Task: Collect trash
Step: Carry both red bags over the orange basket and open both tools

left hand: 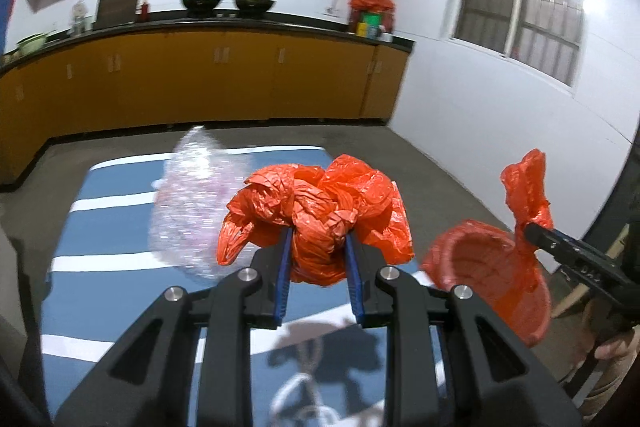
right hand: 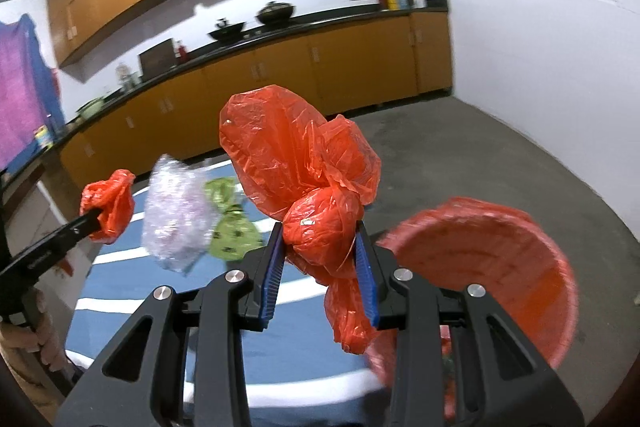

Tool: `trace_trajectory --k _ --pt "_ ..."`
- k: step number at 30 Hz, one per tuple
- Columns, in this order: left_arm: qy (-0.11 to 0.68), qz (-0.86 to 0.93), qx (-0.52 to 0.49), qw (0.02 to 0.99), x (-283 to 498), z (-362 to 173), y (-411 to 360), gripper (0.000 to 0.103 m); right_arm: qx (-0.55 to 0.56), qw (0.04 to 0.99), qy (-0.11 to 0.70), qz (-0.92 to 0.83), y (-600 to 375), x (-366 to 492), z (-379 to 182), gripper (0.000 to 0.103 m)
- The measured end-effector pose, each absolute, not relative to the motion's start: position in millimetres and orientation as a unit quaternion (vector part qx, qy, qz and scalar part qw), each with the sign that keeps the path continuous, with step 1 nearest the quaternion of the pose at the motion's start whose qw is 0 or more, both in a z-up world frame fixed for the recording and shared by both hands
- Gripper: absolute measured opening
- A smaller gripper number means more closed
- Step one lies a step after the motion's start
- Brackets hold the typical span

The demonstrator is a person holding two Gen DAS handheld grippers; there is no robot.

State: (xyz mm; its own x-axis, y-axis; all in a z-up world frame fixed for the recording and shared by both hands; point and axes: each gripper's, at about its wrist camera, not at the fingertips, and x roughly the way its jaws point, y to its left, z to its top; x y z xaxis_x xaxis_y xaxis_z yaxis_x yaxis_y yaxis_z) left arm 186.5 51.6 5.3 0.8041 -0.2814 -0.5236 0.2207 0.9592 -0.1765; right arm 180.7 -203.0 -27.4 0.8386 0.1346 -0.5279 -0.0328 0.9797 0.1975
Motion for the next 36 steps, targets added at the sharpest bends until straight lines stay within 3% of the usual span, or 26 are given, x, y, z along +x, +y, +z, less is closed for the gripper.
trace_trajectory --k 10,36 --pt "0.293 -0.197 -0.038 0.935 185 3 -15 0.025 0.112 0.953 0.281 -0.022 -268 145 -35 0.035" --pt "0.335 -0.319 -0.019 0.886 202 -34 -141 0.025 0.188 0.939 0.281 -0.072 -322 134 -46 0.035"
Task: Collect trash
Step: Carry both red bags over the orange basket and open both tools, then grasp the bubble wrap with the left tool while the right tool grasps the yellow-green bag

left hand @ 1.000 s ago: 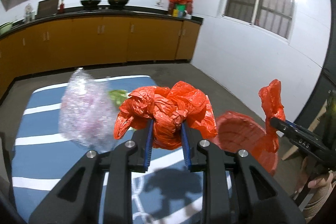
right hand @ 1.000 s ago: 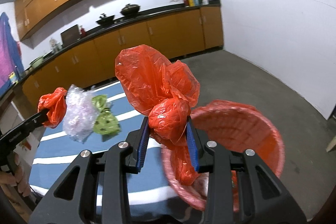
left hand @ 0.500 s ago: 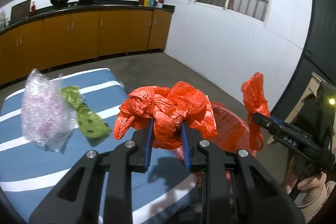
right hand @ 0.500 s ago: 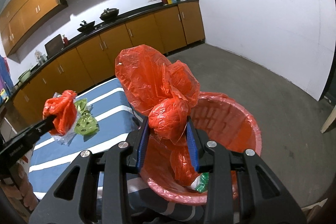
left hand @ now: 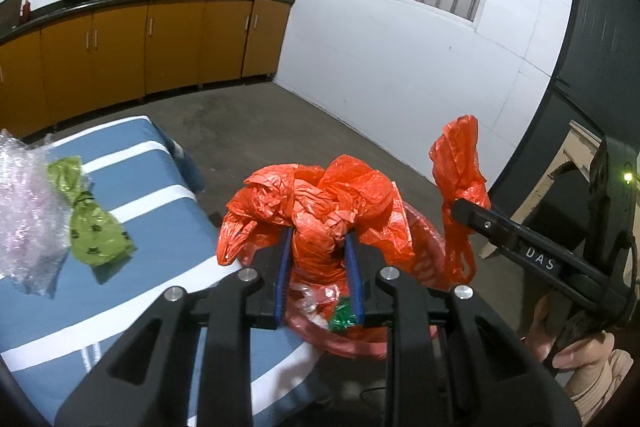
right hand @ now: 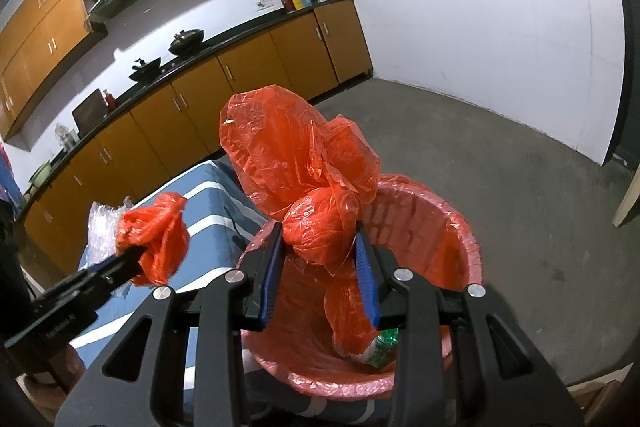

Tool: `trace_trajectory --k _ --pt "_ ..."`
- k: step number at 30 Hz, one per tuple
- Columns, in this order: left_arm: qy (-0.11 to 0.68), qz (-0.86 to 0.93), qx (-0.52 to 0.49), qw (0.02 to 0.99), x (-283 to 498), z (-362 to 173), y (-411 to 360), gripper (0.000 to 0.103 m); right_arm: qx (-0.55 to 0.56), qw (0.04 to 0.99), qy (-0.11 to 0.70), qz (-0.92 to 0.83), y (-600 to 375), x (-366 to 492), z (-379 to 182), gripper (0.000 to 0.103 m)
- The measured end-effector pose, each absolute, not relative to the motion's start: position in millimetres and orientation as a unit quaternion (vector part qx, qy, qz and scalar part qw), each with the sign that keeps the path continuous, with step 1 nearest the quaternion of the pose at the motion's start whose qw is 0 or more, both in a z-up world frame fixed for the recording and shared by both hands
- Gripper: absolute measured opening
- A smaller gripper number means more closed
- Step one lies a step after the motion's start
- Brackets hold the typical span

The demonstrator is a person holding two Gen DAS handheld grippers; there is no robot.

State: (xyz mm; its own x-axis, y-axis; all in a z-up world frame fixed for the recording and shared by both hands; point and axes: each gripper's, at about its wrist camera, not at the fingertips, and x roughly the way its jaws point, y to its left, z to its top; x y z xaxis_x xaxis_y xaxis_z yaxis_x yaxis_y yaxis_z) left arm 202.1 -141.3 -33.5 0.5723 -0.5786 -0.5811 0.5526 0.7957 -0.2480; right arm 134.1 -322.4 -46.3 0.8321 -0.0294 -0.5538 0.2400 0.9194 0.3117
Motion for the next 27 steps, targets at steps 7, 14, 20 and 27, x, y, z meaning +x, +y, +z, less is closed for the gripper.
trace_trajectory --k 7,14,20,27 --pt "0.352 -0.336 -0.023 0.873 214 -46 -161 0.027 0.204 0.937 0.273 -0.075 -334 140 -45 0.037" --pt "0.371 -0.333 -0.027 0.867 224 -61 -164 0.04 0.217 0.937 0.263 -0.082 -342 139 -46 0.059" --pt "0.373 -0.308 -0.02 0.875 226 -68 -150 0.041 0.21 0.935 0.272 -0.089 -343 138 -50 0.06" --pt "0.362 -0.253 -0.004 0.897 226 -67 -118 0.045 0.178 0.941 0.276 -0.081 -328 143 -47 0.059"
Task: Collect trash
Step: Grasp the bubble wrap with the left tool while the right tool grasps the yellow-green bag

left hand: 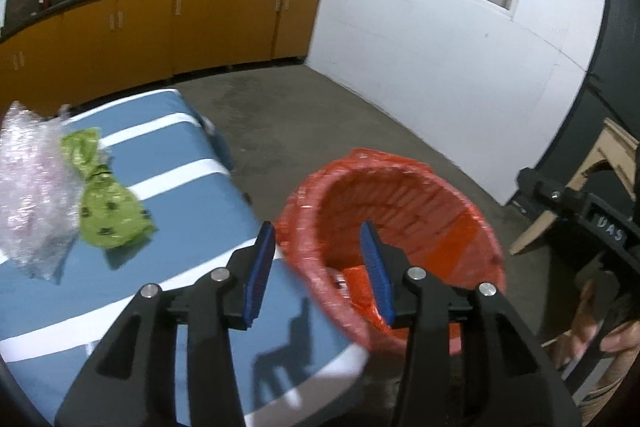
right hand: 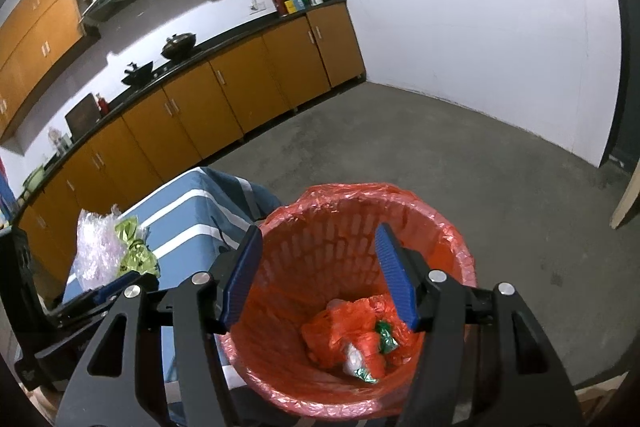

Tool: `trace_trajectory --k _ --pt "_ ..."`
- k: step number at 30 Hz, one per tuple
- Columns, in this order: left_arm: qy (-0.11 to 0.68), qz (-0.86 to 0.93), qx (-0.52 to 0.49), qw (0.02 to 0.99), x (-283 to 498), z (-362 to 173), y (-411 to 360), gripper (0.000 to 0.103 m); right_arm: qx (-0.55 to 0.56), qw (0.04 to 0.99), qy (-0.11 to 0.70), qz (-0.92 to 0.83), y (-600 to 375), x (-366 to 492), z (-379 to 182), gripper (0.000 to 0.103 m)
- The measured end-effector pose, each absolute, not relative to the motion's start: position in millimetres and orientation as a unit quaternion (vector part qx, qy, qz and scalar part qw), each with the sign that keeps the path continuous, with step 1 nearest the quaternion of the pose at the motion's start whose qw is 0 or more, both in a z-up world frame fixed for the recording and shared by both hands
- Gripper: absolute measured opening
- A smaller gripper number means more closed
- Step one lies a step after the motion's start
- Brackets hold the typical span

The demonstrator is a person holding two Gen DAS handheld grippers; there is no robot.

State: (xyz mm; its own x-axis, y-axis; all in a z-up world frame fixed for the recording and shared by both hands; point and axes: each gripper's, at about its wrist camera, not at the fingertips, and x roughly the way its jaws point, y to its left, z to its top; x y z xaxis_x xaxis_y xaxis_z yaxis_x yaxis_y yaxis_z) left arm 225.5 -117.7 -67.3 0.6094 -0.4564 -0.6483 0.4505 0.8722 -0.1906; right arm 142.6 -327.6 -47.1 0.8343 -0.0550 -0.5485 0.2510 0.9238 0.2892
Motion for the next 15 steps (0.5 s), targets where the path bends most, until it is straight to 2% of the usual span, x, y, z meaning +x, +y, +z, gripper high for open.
trace_trajectory --k 15 --pt "0.334 -0.121 -0.016 0.935 225 -63 -10 0.046 0.114 0.95 0.289 0.0 -253 180 -41 0.059"
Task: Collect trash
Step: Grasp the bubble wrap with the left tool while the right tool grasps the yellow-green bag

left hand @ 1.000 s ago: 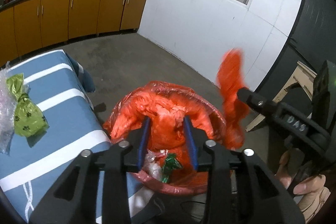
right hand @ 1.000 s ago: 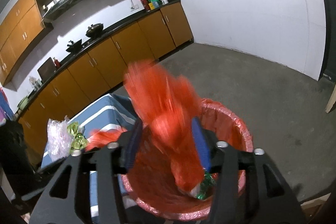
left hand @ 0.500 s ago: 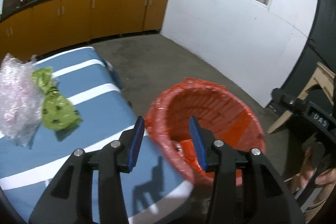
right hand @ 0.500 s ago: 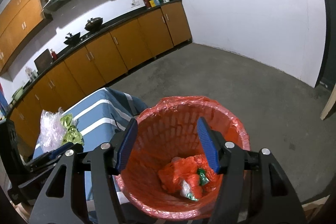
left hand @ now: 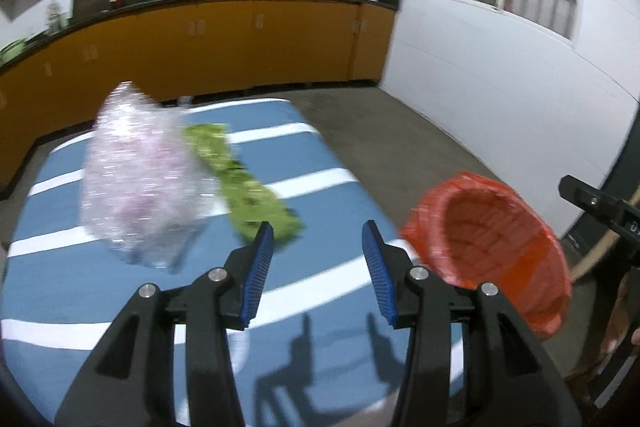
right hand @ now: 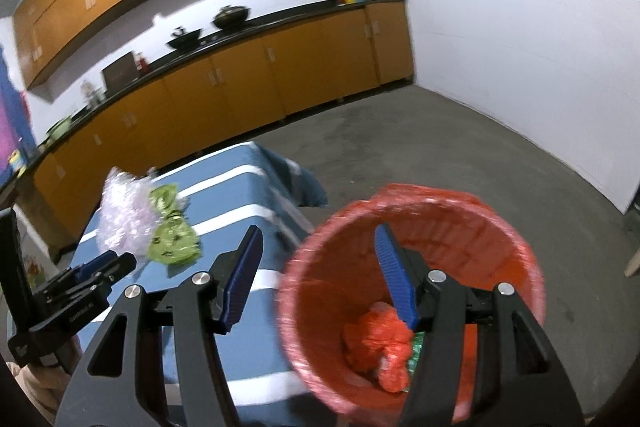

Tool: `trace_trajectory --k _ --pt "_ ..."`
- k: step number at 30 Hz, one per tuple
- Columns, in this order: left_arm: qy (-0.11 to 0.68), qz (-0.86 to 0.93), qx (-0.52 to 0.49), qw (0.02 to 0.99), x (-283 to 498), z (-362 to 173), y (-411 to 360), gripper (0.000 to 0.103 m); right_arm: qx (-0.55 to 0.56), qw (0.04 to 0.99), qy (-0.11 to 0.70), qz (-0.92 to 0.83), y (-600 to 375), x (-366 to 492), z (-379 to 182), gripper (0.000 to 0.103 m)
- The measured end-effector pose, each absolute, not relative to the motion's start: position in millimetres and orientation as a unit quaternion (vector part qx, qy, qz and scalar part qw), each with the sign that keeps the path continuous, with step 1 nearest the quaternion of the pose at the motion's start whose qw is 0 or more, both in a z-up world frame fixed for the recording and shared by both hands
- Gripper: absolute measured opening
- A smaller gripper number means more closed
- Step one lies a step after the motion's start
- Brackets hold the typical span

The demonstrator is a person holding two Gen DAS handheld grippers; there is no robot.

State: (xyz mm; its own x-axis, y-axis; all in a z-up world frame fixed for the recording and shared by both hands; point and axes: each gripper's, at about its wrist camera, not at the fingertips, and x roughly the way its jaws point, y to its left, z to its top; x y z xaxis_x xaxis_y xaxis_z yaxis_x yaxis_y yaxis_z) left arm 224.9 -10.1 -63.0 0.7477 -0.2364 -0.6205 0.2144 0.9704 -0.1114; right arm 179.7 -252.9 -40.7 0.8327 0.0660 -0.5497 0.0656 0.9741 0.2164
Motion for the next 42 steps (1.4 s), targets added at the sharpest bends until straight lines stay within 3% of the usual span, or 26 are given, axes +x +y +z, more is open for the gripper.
trace_trajectory --k 14,28,32,36,42 --pt "0.31 0.043 -0.069 0.947 230 -61 133 0.046 0.063 0.929 0.338 0.141 -106 277 -65 0.048" --pt "0.301 0.051 -0.085 0.948 249 -61 158 0.046 0.034 0.893 0.418 0.162 -35 348 -122 0.039" --pt "0.3 0.034 -0.087 0.949 257 -60 149 0.051 0.025 0.885 0.44 0.152 -37 353 -134 0.03" --pt "0.297 0.011 -0.082 0.951 267 -58 131 0.054 0.022 0.876 0.46 0.143 -46 351 -144 0.006" --pt "0.325 0.0 -0.067 0.943 294 -69 109 0.055 0.044 0.88 0.455 0.127 -69 332 -142 0.002"
